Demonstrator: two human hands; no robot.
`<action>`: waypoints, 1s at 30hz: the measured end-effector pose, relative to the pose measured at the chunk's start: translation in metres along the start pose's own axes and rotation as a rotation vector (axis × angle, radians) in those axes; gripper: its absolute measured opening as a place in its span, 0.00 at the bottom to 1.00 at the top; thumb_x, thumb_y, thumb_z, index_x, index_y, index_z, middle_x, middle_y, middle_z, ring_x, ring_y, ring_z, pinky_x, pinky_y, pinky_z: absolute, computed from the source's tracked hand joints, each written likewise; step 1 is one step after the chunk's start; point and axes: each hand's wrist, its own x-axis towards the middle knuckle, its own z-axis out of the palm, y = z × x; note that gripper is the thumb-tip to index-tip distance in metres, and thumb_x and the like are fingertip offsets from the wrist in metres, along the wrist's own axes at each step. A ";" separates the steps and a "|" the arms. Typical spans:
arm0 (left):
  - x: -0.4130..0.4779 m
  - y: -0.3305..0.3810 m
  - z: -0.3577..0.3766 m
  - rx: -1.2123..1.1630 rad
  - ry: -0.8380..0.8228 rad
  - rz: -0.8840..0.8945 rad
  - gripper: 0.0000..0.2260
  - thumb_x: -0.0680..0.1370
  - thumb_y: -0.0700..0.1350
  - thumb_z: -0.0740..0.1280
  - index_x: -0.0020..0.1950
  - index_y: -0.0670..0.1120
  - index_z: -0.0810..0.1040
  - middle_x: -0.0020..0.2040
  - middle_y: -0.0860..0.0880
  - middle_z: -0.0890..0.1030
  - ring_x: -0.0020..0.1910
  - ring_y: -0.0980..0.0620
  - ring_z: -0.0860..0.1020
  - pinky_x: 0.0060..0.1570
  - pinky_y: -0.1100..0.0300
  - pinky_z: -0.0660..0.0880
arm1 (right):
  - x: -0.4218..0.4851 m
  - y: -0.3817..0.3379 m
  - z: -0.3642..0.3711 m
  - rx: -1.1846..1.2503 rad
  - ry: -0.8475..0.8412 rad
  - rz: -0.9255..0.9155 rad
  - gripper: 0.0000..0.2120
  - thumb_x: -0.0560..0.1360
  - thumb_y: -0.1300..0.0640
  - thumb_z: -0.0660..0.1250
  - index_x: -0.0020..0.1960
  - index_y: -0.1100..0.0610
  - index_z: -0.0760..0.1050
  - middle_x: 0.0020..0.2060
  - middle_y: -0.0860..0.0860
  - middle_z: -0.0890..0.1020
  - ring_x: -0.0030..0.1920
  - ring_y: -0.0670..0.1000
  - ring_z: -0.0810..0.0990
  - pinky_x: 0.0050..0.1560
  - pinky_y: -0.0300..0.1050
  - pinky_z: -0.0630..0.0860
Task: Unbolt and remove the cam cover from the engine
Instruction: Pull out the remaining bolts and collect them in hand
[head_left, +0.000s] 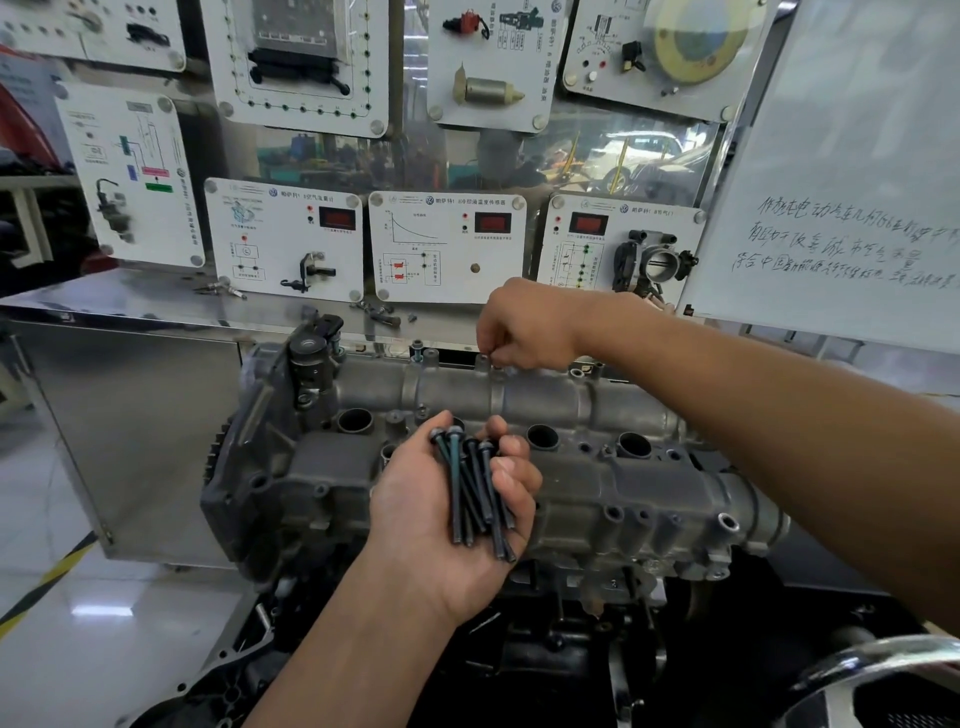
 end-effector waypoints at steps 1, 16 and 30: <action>0.000 0.000 0.000 0.002 0.000 -0.001 0.22 0.81 0.56 0.57 0.39 0.41 0.77 0.33 0.47 0.73 0.23 0.54 0.71 0.18 0.66 0.71 | 0.000 0.001 -0.001 -0.011 0.003 0.017 0.08 0.76 0.57 0.68 0.43 0.59 0.82 0.37 0.53 0.84 0.40 0.54 0.81 0.46 0.50 0.79; 0.000 -0.002 0.001 -0.007 0.002 -0.003 0.22 0.81 0.56 0.57 0.39 0.41 0.77 0.33 0.47 0.73 0.22 0.54 0.71 0.17 0.66 0.71 | 0.000 0.004 -0.006 -0.031 -0.083 0.047 0.12 0.77 0.54 0.69 0.59 0.55 0.80 0.45 0.49 0.83 0.46 0.52 0.79 0.53 0.47 0.77; -0.003 -0.002 0.001 -0.010 0.012 0.005 0.21 0.82 0.56 0.57 0.40 0.41 0.77 0.34 0.46 0.74 0.23 0.53 0.72 0.18 0.65 0.72 | -0.020 0.002 -0.064 -0.051 0.149 0.007 0.11 0.79 0.59 0.63 0.48 0.64 0.81 0.42 0.57 0.84 0.47 0.58 0.81 0.61 0.59 0.74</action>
